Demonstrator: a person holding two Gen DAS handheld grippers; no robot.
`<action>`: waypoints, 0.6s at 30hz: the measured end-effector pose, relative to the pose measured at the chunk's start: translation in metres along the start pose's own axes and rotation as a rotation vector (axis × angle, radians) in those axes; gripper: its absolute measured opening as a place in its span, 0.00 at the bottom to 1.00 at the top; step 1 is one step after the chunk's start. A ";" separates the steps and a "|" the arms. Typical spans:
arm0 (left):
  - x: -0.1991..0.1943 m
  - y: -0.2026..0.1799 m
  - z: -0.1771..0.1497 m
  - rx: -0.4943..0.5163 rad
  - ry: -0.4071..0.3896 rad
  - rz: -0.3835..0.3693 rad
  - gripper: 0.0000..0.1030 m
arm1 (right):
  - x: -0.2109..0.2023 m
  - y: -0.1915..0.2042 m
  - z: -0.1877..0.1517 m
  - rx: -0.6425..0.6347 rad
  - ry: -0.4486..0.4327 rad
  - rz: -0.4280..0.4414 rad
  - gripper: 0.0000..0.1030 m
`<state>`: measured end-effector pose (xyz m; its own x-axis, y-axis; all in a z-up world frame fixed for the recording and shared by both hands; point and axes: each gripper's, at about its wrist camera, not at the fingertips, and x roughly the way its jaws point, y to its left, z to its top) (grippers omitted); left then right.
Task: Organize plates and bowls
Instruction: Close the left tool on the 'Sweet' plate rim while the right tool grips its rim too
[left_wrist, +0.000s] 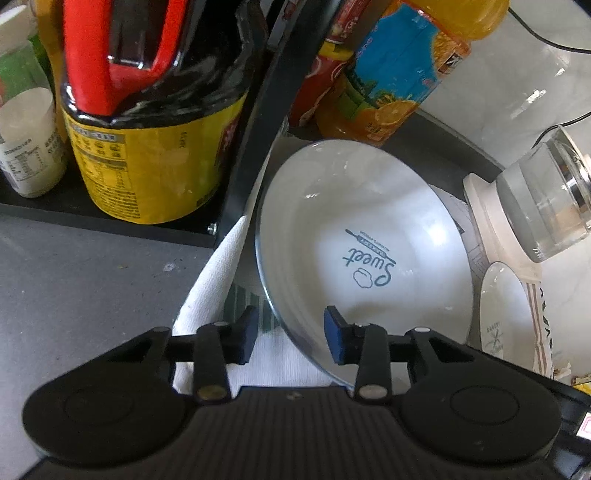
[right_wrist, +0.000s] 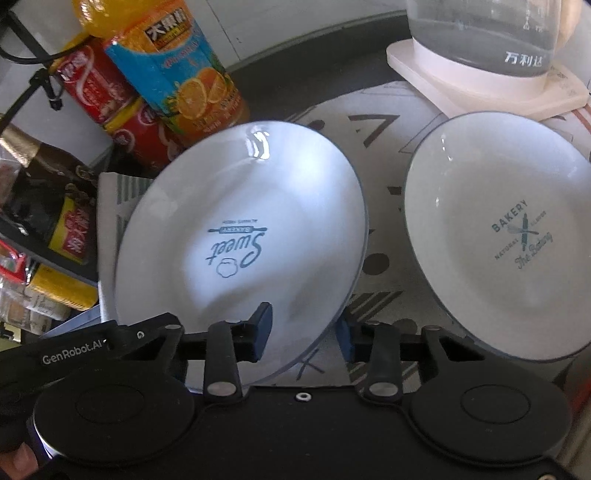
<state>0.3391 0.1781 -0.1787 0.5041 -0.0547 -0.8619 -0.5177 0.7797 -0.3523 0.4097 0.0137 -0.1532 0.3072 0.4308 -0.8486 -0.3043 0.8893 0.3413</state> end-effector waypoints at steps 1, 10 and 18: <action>0.003 0.000 0.000 0.000 0.003 0.003 0.33 | 0.000 0.000 0.001 -0.003 -0.008 0.002 0.34; 0.009 -0.004 0.002 0.005 -0.019 0.014 0.21 | 0.002 -0.010 0.006 0.011 -0.021 0.011 0.21; -0.005 -0.007 0.001 0.010 -0.051 0.020 0.17 | -0.024 -0.005 0.003 -0.013 -0.084 0.053 0.15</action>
<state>0.3408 0.1742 -0.1713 0.5283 -0.0070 -0.8491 -0.5215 0.7864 -0.3310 0.4070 -0.0008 -0.1332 0.3647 0.4892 -0.7923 -0.3340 0.8630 0.3791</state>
